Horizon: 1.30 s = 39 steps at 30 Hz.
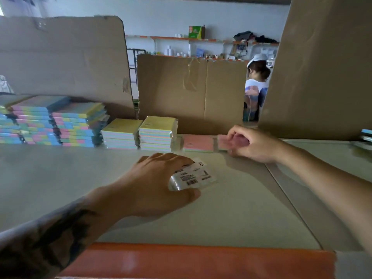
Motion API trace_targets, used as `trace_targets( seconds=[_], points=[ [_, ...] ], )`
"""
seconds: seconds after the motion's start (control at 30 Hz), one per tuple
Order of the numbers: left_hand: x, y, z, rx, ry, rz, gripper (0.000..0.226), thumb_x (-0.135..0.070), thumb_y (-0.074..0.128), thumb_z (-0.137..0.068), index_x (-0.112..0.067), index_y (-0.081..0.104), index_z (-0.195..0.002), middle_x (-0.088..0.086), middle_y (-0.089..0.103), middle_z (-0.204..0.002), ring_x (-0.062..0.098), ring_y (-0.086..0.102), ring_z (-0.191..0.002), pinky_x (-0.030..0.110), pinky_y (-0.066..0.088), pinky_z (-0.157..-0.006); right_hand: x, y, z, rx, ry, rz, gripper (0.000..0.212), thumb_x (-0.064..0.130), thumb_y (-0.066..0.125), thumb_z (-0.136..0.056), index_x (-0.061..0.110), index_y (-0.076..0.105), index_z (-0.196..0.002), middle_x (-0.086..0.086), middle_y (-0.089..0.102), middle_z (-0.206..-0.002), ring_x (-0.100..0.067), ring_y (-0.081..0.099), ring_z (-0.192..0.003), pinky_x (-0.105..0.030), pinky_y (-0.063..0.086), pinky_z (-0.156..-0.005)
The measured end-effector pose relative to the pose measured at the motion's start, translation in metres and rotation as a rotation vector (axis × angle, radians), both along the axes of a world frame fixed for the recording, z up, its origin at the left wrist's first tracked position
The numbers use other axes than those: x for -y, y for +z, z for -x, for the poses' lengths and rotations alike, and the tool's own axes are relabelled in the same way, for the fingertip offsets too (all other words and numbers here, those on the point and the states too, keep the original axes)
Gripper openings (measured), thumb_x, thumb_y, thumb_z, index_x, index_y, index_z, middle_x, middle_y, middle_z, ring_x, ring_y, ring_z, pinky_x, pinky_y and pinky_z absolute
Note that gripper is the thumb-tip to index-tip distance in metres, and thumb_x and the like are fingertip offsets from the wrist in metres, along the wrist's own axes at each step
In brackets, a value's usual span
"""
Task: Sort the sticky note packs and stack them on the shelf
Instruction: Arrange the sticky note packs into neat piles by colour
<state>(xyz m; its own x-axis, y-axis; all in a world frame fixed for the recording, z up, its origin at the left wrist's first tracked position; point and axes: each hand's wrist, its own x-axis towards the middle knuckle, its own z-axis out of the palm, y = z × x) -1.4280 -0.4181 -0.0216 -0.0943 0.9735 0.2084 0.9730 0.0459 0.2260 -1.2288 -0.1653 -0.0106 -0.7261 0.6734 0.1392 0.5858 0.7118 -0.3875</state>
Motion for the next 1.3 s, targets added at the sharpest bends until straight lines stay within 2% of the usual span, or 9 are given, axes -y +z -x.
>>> trace_targets(
  seconds=[0.3,0.5,0.7,0.83,0.9,0.97,1.07,1.2,1.3],
  points=[
    [-0.002,-0.003,0.004,0.006,-0.018,-0.007,0.088,-0.087,0.036,-0.067,-0.046,0.041,-0.145,-0.028,0.049,-0.138,0.001,0.043,-0.128,0.025,0.035,-0.108,0.006,-0.003,0.003,-0.029,0.036,0.070,0.037,0.060,0.061,-0.063,0.054,0.054,-0.099,0.016,0.061,-0.103,-0.016,0.057,-0.099,-0.042,0.049,-0.095],
    [-0.002,-0.004,0.005,-0.017,0.002,-0.026,0.079,-0.086,0.047,-0.074,-0.049,0.043,-0.143,-0.025,0.049,-0.131,0.002,0.043,-0.125,0.023,0.032,-0.105,0.011,-0.001,0.001,-0.016,0.044,0.099,0.027,0.047,0.069,-0.078,0.054,0.054,-0.099,0.017,0.059,-0.102,-0.016,0.056,-0.099,-0.039,0.046,-0.093],
    [-0.003,0.000,0.007,0.053,0.019,-0.102,0.071,-0.080,0.048,-0.067,-0.043,0.058,-0.127,-0.021,0.063,-0.114,0.005,0.056,-0.110,0.030,0.046,-0.096,0.034,0.013,0.002,-0.108,0.205,-0.112,0.038,0.044,0.075,-0.079,0.038,0.063,-0.115,0.018,0.057,-0.130,-0.014,0.049,-0.133,-0.036,0.040,-0.109],
    [-0.005,0.005,0.009,0.455,0.041,-0.171,0.058,-0.076,0.053,-0.064,-0.034,0.071,-0.100,-0.016,0.070,-0.091,-0.002,0.061,-0.086,0.026,0.046,-0.074,0.079,0.029,0.007,-0.218,0.414,-0.022,0.042,0.026,0.079,-0.080,0.034,0.065,-0.119,0.016,0.066,-0.122,-0.008,0.061,-0.117,-0.021,0.045,-0.096],
    [-0.007,0.007,0.009,0.611,0.030,-0.220,0.056,-0.070,0.053,-0.068,-0.021,0.072,-0.087,-0.004,0.069,-0.079,0.007,0.061,-0.078,0.039,0.048,-0.073,0.094,0.030,0.013,-0.250,0.484,0.054,0.045,0.018,0.076,-0.077,0.029,0.067,-0.119,0.014,0.070,-0.116,-0.008,0.065,-0.113,-0.016,0.045,-0.093],
    [-0.008,0.009,0.009,0.685,0.026,-0.251,0.068,-0.069,0.052,-0.073,-0.003,0.063,-0.082,0.017,0.055,-0.075,0.017,0.051,-0.073,0.054,0.047,-0.076,0.099,0.030,0.016,-0.279,0.510,0.161,0.045,0.013,0.072,-0.075,0.026,0.068,-0.118,0.010,0.072,-0.113,-0.012,0.067,-0.111,-0.023,0.049,-0.094],
    [-0.010,0.009,0.010,0.716,0.056,-0.245,0.094,-0.084,0.050,-0.073,0.008,0.058,-0.089,0.019,0.053,-0.073,0.019,0.046,-0.070,0.059,0.049,-0.076,0.102,0.031,0.014,-0.278,0.504,0.183,0.046,0.019,0.075,-0.076,0.032,0.066,-0.120,0.010,0.072,-0.111,-0.014,0.068,-0.107,-0.033,0.052,-0.090],
    [-0.012,0.008,0.003,0.738,0.025,-0.266,0.094,-0.088,0.050,-0.074,0.006,0.055,-0.079,0.011,0.049,-0.064,0.015,0.046,-0.062,0.043,0.042,-0.060,0.106,0.024,0.019,-0.348,0.454,0.096,0.022,0.016,0.079,-0.086,0.027,0.069,-0.102,0.010,0.071,-0.088,-0.007,0.065,-0.076,-0.029,0.049,-0.070],
    [-0.013,0.006,0.005,0.801,0.011,-0.259,0.074,-0.073,0.068,-0.078,0.000,0.063,-0.087,0.012,0.068,-0.069,0.013,0.060,-0.064,0.026,0.043,-0.060,0.104,0.024,0.022,-0.445,0.392,0.203,0.015,0.009,0.073,-0.082,0.013,0.059,-0.085,-0.004,0.069,-0.072,-0.025,0.069,-0.068,-0.040,0.048,-0.064]
  ],
)
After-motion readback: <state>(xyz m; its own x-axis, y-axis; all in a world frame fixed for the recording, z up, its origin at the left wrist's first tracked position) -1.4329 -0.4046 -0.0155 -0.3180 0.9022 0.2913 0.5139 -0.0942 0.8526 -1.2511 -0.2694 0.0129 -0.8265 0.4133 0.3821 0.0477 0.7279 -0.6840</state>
